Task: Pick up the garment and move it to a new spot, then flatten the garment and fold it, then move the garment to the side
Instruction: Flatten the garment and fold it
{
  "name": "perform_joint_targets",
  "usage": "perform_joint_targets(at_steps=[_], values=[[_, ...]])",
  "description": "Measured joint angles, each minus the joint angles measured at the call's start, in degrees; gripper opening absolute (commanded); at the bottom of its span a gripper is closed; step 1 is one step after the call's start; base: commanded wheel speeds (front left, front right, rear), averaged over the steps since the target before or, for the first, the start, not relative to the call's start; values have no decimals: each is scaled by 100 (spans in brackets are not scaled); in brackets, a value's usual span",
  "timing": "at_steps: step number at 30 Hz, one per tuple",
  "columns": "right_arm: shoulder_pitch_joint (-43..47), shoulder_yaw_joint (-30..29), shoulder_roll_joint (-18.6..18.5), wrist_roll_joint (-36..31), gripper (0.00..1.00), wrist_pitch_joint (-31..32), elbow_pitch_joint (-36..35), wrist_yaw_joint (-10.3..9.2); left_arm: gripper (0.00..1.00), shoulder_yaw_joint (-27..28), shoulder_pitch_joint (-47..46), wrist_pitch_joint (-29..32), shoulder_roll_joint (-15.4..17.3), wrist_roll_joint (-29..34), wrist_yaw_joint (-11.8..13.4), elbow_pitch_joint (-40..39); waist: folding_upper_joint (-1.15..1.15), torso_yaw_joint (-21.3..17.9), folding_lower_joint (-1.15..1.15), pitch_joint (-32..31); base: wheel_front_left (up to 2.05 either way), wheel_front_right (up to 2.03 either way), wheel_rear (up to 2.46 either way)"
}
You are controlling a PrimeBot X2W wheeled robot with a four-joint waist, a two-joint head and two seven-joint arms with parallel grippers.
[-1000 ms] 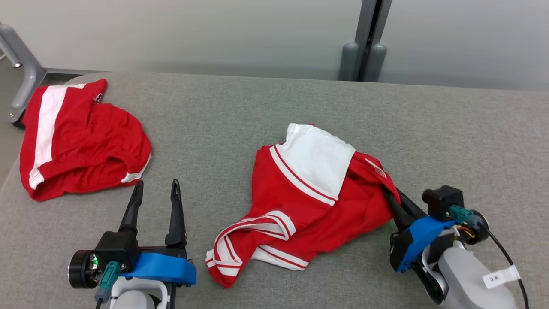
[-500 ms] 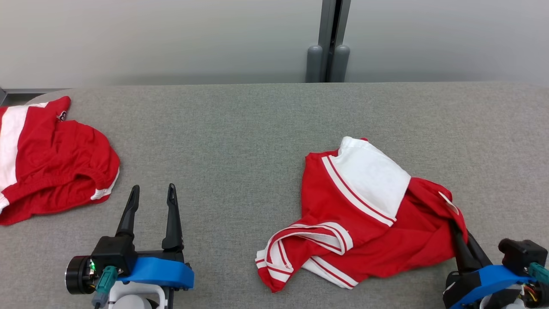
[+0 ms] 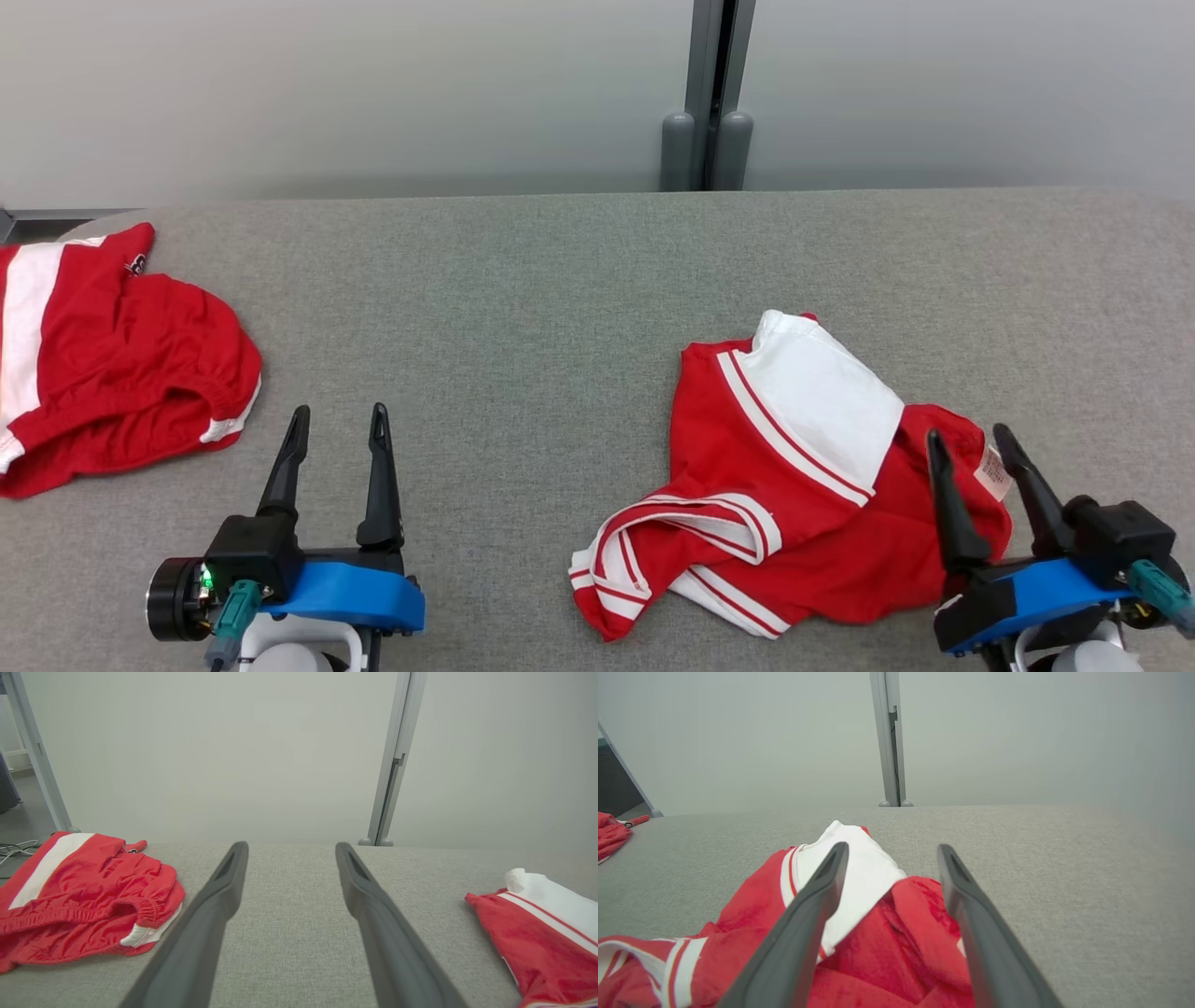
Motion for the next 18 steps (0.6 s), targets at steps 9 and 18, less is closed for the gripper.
perform_joint_targets(at_steps=[9,18], values=[[43,521,135,235,100,397,243,0,100,-1,65,0,1,9,-34,25,0,157,0,-115,0,0,0],[-37,747,140,427,100,394,1163,0,100,5,93,0,1,11,-49,31,0,276,0,-144,0,0,0]])
